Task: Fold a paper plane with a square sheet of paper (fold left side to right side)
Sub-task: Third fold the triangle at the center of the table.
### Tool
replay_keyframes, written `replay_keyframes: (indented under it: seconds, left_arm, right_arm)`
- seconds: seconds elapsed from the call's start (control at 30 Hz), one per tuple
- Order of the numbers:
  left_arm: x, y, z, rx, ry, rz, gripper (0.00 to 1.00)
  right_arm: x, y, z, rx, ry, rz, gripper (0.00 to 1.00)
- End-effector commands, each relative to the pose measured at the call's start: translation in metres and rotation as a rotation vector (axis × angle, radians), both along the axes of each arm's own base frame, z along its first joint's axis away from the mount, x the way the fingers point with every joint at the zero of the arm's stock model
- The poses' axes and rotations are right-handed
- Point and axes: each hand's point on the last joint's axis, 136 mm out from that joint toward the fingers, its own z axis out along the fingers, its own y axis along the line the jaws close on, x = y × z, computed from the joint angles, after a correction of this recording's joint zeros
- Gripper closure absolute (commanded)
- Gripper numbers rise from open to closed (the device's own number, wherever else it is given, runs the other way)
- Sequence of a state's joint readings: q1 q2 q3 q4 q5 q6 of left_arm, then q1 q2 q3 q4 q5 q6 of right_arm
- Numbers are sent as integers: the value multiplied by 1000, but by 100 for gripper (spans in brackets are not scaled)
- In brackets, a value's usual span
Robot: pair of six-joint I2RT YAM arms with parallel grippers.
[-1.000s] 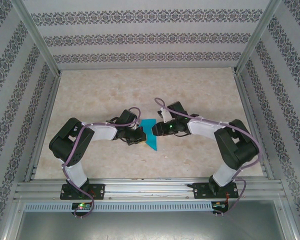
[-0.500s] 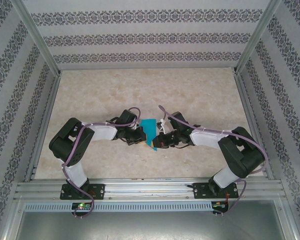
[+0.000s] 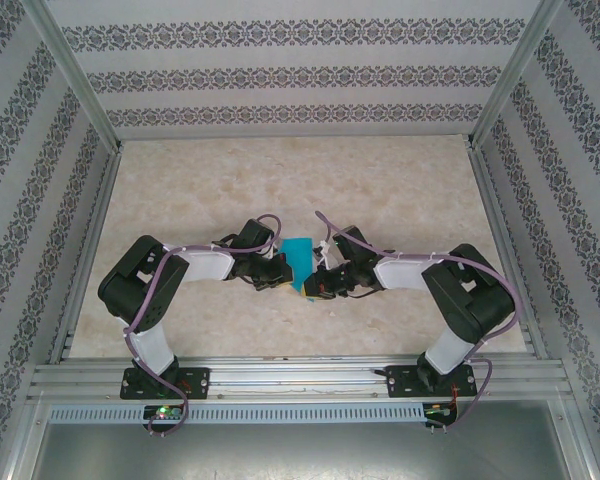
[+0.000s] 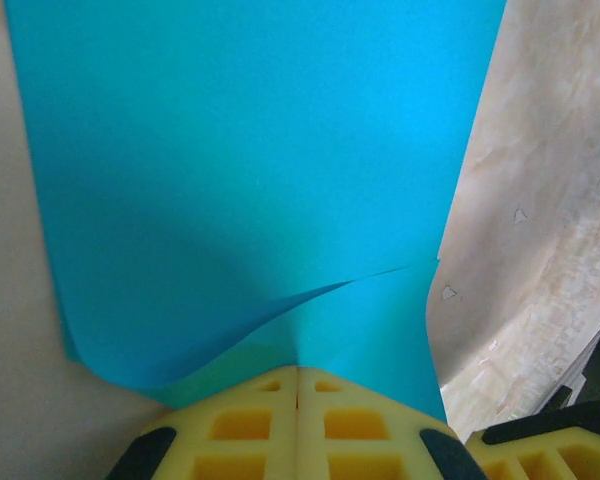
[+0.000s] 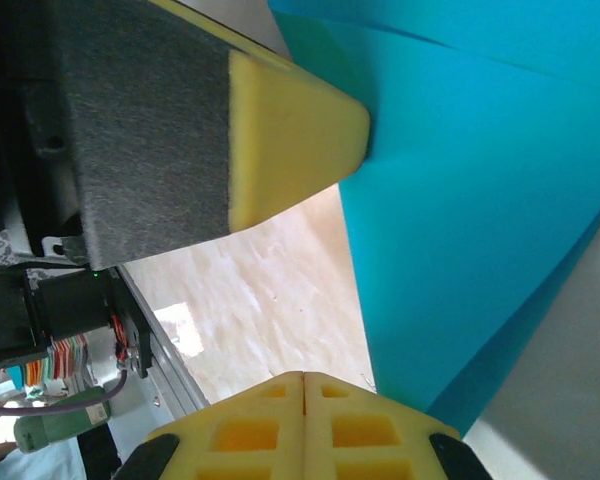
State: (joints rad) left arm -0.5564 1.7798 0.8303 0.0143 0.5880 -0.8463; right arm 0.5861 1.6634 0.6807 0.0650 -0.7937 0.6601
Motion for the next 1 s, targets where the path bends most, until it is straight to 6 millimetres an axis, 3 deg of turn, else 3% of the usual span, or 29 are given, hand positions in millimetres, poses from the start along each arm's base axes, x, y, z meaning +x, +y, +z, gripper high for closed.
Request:
replay_keyframes:
  seconds: [0.0,0.97]
  left_arm:
    - [-18,19,-35,111,89,28,96]
    - [-17,20,-36,120,93,31,96]
  right_arm:
    - [7,1,-3,-12,3,-18,95]
    - [-8,-11,-32,-116,58,-1,95]
